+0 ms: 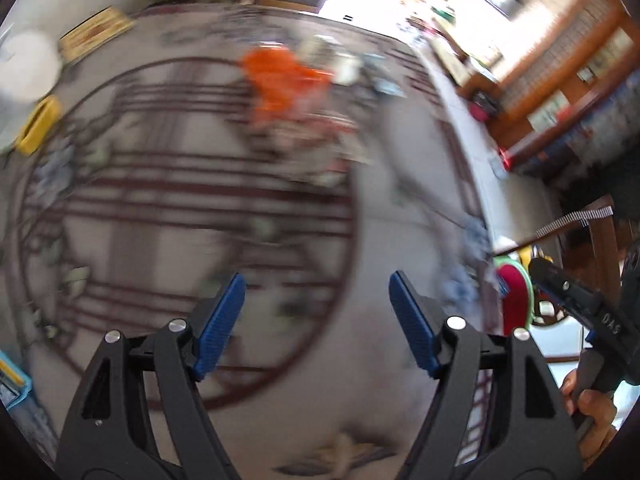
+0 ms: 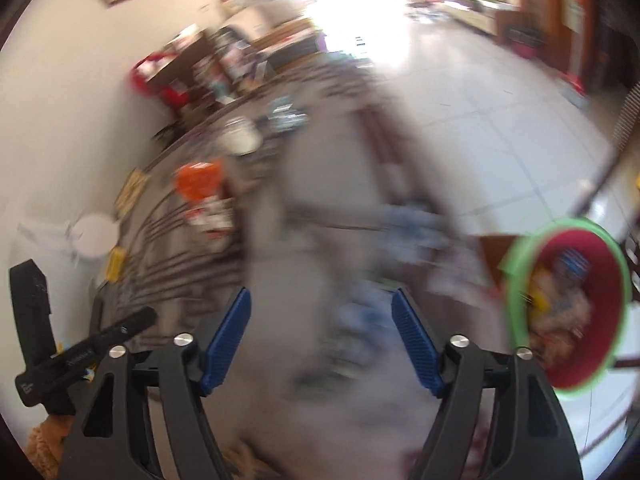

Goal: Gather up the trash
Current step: 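Grasp the orange plastic bag with the left tool while the right tool grasps the crumpled newspaper wrapper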

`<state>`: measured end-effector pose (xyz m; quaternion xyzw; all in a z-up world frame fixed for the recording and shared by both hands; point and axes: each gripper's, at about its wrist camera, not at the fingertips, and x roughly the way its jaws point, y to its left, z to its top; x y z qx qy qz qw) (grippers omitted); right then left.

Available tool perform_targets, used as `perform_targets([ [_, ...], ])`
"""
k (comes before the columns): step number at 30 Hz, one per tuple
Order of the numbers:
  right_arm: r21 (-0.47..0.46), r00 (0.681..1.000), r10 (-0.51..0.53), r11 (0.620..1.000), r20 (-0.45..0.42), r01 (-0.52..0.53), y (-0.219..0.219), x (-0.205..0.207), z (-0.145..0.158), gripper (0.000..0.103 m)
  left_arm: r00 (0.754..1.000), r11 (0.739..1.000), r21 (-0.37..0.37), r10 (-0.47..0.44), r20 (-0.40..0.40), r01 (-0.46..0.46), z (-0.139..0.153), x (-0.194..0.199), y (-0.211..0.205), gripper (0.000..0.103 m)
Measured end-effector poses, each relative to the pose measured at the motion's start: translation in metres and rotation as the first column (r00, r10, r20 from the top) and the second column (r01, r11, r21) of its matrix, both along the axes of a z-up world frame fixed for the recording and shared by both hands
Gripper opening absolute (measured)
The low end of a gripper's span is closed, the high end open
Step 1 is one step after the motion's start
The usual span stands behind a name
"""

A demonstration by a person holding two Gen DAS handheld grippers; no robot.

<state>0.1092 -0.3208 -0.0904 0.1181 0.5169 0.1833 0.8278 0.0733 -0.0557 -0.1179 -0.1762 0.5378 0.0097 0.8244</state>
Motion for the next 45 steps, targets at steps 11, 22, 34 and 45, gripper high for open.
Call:
perform_targets([
  [11,-0.038,0.989,0.140,0.989,-0.045,-0.142,0.147,0.077,-0.039,0.075,0.991,0.992,-0.001,0.128,-0.035,-0.128,-0.024,0.001,0.106,0.072],
  [22,-0.042,0.980,0.172,0.983,-0.098,-0.177,0.178,0.116,-0.073,0.047,0.985,0.985,-0.027,0.171,0.011,-0.171,-0.030,0.039,0.128,0.072],
  [34,-0.039,0.986,0.125,0.991,-0.108,-0.130,0.130,0.078,-0.071,0.045,0.990,0.984,-0.119,0.136,0.036,-0.131,-0.038,0.136,0.105,0.072],
  [45,-0.085,0.980,0.154,0.983,-0.125,-0.165,0.117,0.068,-0.075,0.049,0.991,0.986,-0.122,0.120,0.060,-0.112,-0.045,0.213,0.081,0.035],
])
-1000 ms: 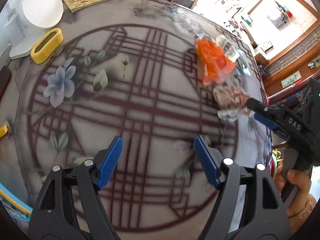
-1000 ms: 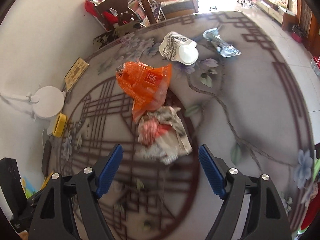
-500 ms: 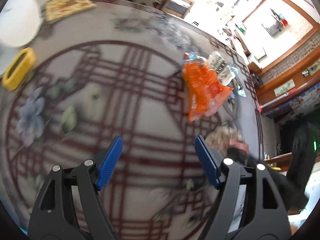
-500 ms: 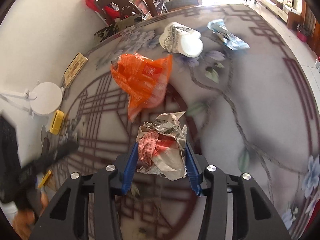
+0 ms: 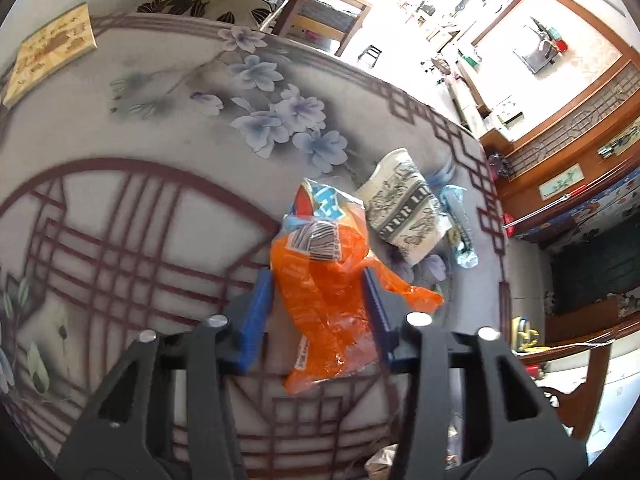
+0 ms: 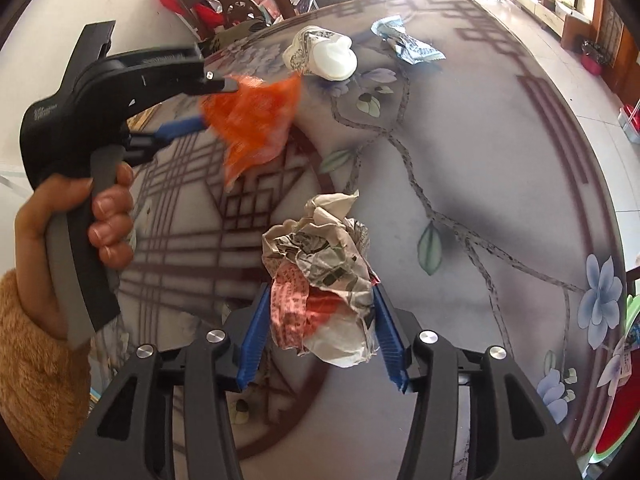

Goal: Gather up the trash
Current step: 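Grasp the orange plastic bag with the left tool while the right tool grasps the crumpled newspaper wrapper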

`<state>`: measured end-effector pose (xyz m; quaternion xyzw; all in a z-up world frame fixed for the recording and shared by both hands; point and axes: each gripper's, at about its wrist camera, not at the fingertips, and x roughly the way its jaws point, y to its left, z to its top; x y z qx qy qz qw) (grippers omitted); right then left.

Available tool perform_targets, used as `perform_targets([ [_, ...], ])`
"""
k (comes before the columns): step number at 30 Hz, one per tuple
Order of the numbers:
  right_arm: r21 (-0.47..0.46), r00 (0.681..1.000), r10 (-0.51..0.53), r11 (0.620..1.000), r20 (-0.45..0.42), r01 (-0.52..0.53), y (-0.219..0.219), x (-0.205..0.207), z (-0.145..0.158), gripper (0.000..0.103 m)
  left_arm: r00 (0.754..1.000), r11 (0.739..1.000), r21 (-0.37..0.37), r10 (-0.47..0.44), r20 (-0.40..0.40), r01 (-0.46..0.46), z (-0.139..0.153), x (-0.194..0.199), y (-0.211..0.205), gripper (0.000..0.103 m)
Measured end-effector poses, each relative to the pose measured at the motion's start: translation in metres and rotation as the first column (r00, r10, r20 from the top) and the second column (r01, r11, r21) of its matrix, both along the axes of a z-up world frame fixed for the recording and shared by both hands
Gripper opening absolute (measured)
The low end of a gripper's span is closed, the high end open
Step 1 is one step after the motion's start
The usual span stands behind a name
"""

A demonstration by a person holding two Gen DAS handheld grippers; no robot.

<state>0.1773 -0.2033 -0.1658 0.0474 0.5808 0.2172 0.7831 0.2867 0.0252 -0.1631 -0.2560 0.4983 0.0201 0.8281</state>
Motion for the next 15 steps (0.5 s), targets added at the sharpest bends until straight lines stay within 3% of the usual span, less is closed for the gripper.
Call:
perform_targets([
  [1,-0.003,1.000,0.002,1.000,-0.001,-0.002,0.000,0.000,0.000,0.049,1.000,1.000,-0.012,-0.003,0.007,0.003,0.000,-0.006,0.002,0.033],
  [2,-0.006,1.000,0.005,1.000,-0.001,-0.005,0.000,-0.001,0.000,0.049,1.000,1.000,-0.009,-0.007,0.008,0.007,0.001,-0.010,0.003,0.017],
  [6,-0.016,1.000,0.016,1.000,0.005,-0.016,0.002,-0.008,0.006,0.048,1.000,1.000,-0.015,0.005,0.002,-0.005,0.003,-0.037,0.014,0.017],
  [15,-0.017,1.000,0.023,1.000,-0.009,-0.023,0.004,-0.047,0.018,0.048,0.999,1.000,0.011,0.003,-0.054,-0.002,0.008,-0.153,0.037,0.017],
])
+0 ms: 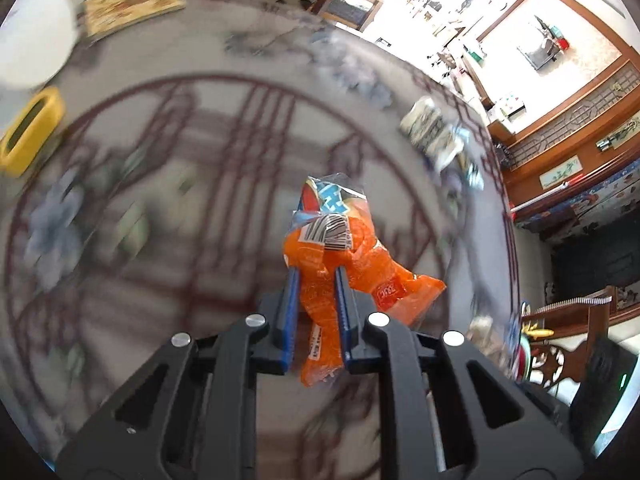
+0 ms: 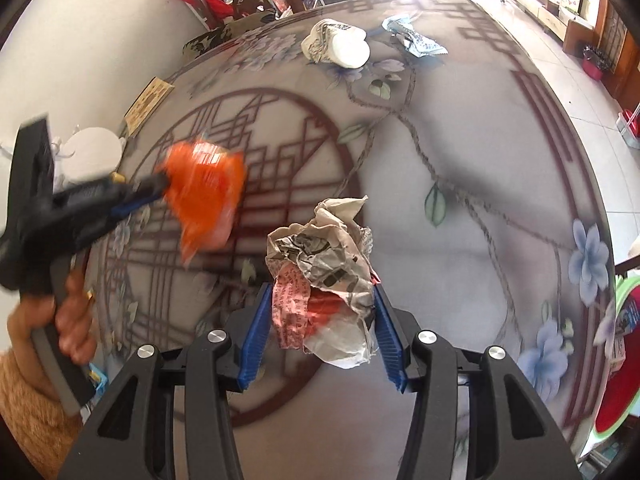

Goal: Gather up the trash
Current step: 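Grasp the orange plastic bag with the left tool while the right tool grasps the crumpled newspaper wrapper, then carry the orange bag and crumpled wrapper over the red bin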

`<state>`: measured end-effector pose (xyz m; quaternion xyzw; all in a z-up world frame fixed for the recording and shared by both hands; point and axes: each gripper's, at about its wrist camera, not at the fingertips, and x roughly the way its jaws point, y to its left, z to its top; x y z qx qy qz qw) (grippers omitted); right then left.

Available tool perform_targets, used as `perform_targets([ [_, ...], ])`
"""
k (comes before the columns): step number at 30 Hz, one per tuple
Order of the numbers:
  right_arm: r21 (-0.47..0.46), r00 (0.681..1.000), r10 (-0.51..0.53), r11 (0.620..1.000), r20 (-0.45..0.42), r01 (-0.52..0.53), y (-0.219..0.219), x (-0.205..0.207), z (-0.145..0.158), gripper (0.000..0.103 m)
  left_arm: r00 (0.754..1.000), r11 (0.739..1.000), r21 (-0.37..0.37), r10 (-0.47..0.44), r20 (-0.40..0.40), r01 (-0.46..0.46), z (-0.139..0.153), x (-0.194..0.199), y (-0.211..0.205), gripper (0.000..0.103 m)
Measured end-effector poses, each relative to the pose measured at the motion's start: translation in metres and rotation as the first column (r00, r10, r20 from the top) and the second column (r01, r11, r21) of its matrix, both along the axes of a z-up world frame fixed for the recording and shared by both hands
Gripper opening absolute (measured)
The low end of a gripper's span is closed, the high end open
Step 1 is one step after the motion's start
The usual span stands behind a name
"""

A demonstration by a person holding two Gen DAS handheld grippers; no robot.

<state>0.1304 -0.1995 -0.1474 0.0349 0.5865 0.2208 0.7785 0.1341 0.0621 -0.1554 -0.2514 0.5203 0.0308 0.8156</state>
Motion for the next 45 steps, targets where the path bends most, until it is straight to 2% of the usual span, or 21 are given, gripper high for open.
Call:
perform_targets([
  [5,0.000,0.999,0.036,0.999,-0.021,-0.036,0.011,-0.033,0.000,0.048,0.998,1.000,-0.001,-0.013,-0.057,0.013,-0.003,-0.064,0.009,0.017],
  [10,0.002,0.997,0.066,0.998,-0.049,-0.066,0.024,-0.062,-0.009,0.050,0.997,1.000,-0.002,0.004,-0.077,-0.004,-0.009,-0.099,0.017,0.018],
  [11,-0.001,0.996,0.068,0.998,-0.063,-0.068,0.025,-0.066,-0.012,0.051,0.996,1.000,0.007,0.018,-0.084,-0.018,-0.011,-0.102,0.019,0.022],
  [14,-0.009,0.995,0.071,0.997,-0.067,-0.071,0.025,-0.071,-0.013,0.066,0.995,0.998,-0.009,0.054,-0.078,-0.055,-0.012,-0.104,0.025,0.060],
  [15,-0.017,0.997,0.063,0.998,-0.053,-0.064,0.024,-0.071,-0.010,0.068,0.996,0.998,-0.012,0.065,-0.065,-0.066,-0.010,-0.104,0.026,0.065],
  [18,-0.014,0.998,0.047,0.999,-0.050,-0.048,0.020,-0.067,-0.007,0.076,0.997,0.998,-0.030,0.055,-0.047,-0.056,-0.007,-0.101,0.024,0.073],
  [21,-0.020,0.996,0.056,0.998,-0.067,-0.058,0.022,-0.066,-0.010,0.079,0.999,0.997,-0.067,0.037,-0.025,-0.038,-0.003,-0.096,0.017,0.079],
  [25,-0.019,0.994,0.071,0.997,-0.087,-0.073,0.029,-0.068,-0.021,0.077,0.999,0.996,-0.088,0.020,-0.026,-0.023,-0.007,-0.082,0.003,0.080],
  [26,-0.022,0.993,0.080,0.996,-0.087,-0.082,0.032,-0.069,-0.023,0.069,0.999,0.996,-0.084,0.010,-0.036,-0.013,-0.011,-0.076,-0.001,0.079],
  [28,-0.043,0.991,0.097,0.994,-0.087,-0.101,0.036,-0.071,-0.024,0.051,0.999,0.996,-0.090,-0.001,-0.054,-0.004,-0.016,-0.070,-0.007,0.072],
  [29,-0.038,0.992,0.098,0.994,-0.083,-0.102,0.036,-0.071,-0.023,0.050,0.998,0.996,-0.093,-0.007,-0.068,0.000,-0.019,-0.068,-0.010,0.061],
  [31,-0.033,0.994,0.091,0.995,-0.059,-0.093,0.033,-0.073,-0.016,0.049,0.998,0.994,-0.110,-0.011,-0.069,0.004,-0.021,-0.068,-0.011,0.056],
  [35,-0.012,0.998,0.056,0.998,-0.025,-0.057,0.021,-0.072,-0.002,0.048,0.998,0.995,-0.096,-0.010,-0.055,0.005,-0.017,-0.071,-0.013,0.048],
  [40,0.008,1.000,0.017,1.000,-0.002,-0.017,0.006,-0.073,0.012,0.048,1.000,0.995,-0.096,0.006,-0.010,-0.007,-0.002,-0.079,-0.008,0.047],
  [45,0.018,1.000,-0.004,1.000,0.025,0.003,-0.001,-0.077,0.024,0.048,0.999,0.998,-0.055,-0.008,0.043,0.010,0.018,-0.084,-0.010,0.048],
])
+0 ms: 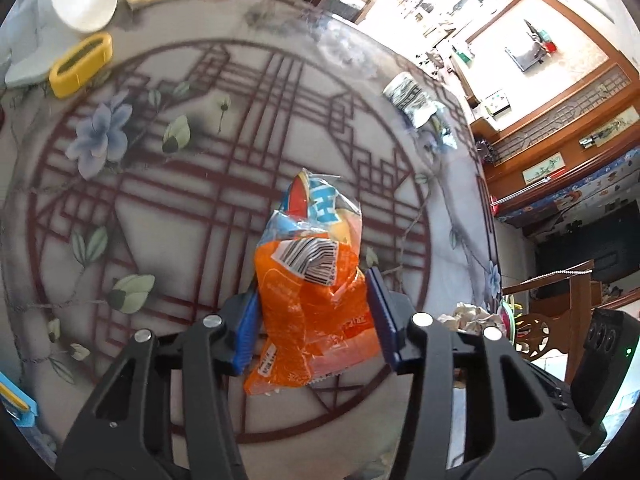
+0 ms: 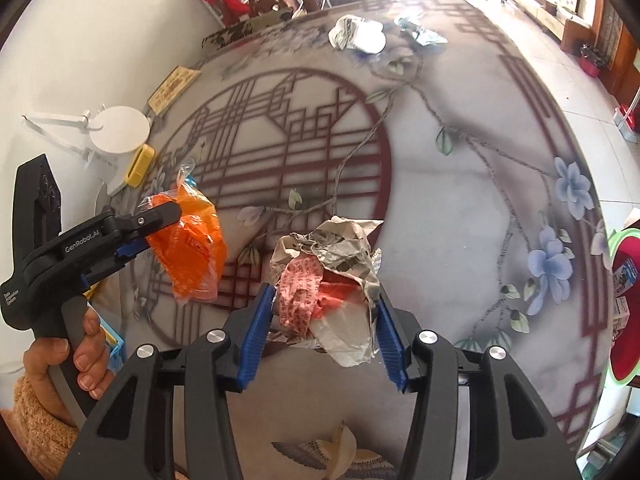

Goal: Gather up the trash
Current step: 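Carry the orange bag and crumpled wrapper over the red bin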

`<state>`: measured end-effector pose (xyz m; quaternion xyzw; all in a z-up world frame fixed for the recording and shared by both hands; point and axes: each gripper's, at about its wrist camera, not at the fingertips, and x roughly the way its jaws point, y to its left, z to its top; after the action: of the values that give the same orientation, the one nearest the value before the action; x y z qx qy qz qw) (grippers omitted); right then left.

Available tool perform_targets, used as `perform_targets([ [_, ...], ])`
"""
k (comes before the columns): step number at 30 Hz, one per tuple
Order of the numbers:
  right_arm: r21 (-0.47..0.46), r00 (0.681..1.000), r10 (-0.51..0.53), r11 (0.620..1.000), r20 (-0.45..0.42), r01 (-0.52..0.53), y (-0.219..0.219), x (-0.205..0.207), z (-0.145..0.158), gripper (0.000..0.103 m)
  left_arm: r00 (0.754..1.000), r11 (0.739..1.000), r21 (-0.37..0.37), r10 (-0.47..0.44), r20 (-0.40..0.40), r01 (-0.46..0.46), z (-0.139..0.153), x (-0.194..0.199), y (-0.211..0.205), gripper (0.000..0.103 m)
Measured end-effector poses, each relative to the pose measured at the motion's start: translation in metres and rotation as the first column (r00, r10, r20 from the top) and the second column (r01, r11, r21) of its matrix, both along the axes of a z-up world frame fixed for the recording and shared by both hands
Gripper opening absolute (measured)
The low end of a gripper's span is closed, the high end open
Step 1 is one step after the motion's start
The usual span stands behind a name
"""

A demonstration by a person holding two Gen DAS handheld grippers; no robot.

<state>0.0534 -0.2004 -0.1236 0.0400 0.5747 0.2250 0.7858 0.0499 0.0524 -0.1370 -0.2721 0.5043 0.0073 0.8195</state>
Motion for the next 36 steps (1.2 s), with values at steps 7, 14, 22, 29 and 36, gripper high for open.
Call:
perform_targets([
  [7,0.010,0.999,-0.028,1.000,0.023,0.028,-0.008,-0.012,0.012,0.048,0.998,0.999,0.023,-0.047,0.046,0.046,0.016,-0.002,-0.016,0.048],
  [14,0.019,0.997,-0.067,0.998,0.044,0.066,-0.020,-0.023,0.022,0.048,0.993,0.995,0.023,-0.099,0.061,0.097,0.023,0.000,-0.034,0.048],
  [22,0.035,0.992,-0.109,0.994,0.059,0.107,-0.038,-0.032,0.029,0.048,0.987,0.989,0.021,-0.145,0.071,0.144,0.030,-0.002,-0.056,0.048],
  [29,0.054,0.986,-0.148,0.988,0.079,0.144,-0.059,-0.037,0.037,0.048,0.974,0.977,0.036,-0.211,0.083,0.209,0.040,-0.003,-0.085,0.048],
  [36,0.081,0.975,-0.205,0.977,0.083,0.199,-0.093,-0.043,0.039,0.048,0.960,0.963,0.063,-0.266,0.084,0.261,0.047,-0.001,-0.115,0.048],
])
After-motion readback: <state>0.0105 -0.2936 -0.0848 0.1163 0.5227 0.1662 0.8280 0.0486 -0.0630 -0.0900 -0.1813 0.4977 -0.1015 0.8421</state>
